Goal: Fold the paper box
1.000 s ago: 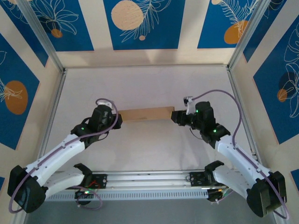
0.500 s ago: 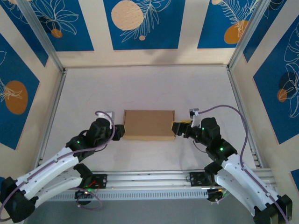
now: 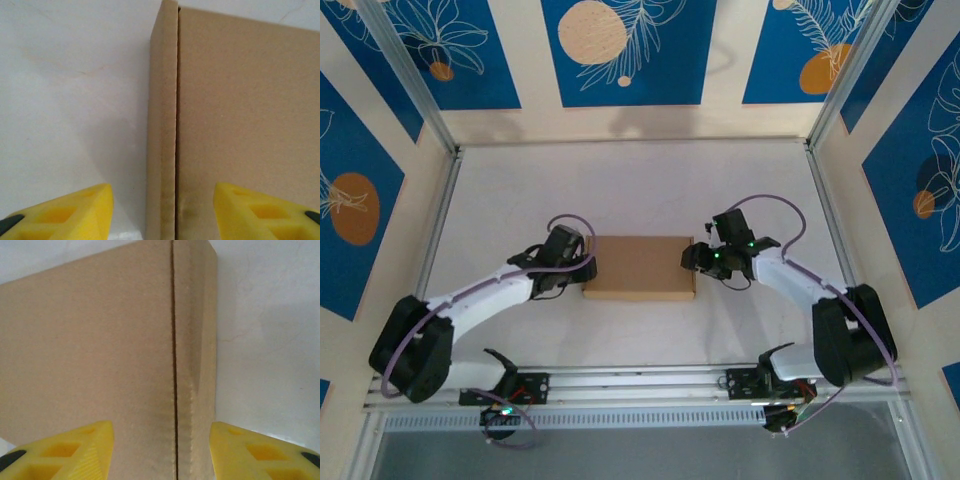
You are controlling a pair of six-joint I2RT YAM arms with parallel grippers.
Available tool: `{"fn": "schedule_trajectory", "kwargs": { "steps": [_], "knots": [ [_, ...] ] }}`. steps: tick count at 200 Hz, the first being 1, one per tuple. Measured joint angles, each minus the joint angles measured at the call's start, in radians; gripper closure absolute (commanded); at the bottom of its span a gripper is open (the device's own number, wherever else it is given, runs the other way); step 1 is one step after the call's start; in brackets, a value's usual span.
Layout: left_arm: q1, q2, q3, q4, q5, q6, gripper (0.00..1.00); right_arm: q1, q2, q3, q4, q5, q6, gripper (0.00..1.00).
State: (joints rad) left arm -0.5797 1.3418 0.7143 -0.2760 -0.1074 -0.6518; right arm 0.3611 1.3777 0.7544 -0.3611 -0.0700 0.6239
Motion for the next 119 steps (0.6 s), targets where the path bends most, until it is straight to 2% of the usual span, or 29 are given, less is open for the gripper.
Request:
{"fn": "schedule_trajectory", "kwargs": {
  "steps": [26, 48, 60, 102, 119],
  "knots": [
    [0.003, 0.042, -0.006, 0.072, 0.029, -0.006, 0.51, -0.005, 0.084, 0.025, -0.005, -0.048, 0.010, 0.46],
    [0.012, 0.063, -0.016, 0.134, 0.032, -0.018, 0.53, -0.016, 0.152, 0.071, 0.000, -0.091, 0.018, 0.55],
    [0.026, 0.083, -0.014, 0.167, 0.032, -0.023, 0.54, -0.021, 0.188, 0.101, 0.008, -0.101, 0.018, 0.56],
    [0.091, 0.220, 0.087, 0.245, 0.029, -0.022, 0.57, -0.055, 0.327, 0.248, 0.008, -0.114, 0.012, 0.55],
    [0.111, 0.259, 0.124, 0.258, 0.032, -0.022, 0.54, -0.065, 0.370, 0.300, 0.008, -0.113, 0.006, 0.48]
  ]
}}
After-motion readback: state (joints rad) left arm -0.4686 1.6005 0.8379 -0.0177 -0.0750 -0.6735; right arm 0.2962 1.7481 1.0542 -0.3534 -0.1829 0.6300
